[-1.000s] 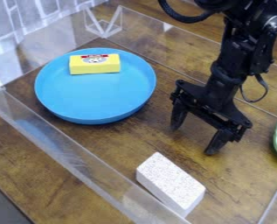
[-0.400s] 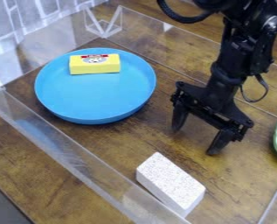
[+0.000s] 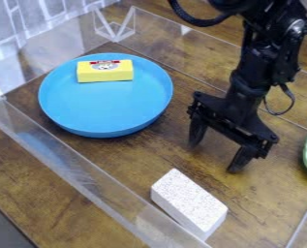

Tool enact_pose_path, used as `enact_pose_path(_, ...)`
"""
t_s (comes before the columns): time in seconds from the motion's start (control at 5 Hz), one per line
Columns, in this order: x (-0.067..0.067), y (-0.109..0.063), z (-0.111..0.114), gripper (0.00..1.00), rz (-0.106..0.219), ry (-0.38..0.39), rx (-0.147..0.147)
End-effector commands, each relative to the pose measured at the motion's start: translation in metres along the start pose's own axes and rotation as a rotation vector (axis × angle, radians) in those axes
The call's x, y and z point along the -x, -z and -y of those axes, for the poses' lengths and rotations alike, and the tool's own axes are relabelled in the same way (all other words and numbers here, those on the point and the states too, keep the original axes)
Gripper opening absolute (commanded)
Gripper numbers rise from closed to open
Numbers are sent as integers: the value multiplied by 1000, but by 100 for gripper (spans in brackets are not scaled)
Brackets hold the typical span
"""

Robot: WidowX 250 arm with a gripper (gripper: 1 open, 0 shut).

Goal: Remove the green object from inside the blue tray and put it on the table

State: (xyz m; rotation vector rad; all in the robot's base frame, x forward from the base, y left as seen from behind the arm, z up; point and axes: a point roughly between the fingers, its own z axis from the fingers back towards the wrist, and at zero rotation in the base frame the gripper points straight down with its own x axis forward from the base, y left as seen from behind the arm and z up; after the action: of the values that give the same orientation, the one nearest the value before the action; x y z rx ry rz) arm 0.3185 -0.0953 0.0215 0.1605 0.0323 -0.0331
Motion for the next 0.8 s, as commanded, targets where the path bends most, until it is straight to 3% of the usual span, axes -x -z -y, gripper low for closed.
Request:
enact_pose_path(0.0, 4, -9, 12, 100, 36, 28, 9)
enact_pose_path(0.4, 9, -6, 22, 100, 54, 112, 5)
enact_pose_path(0.6, 4, -14, 28, 100, 65, 148, 0)
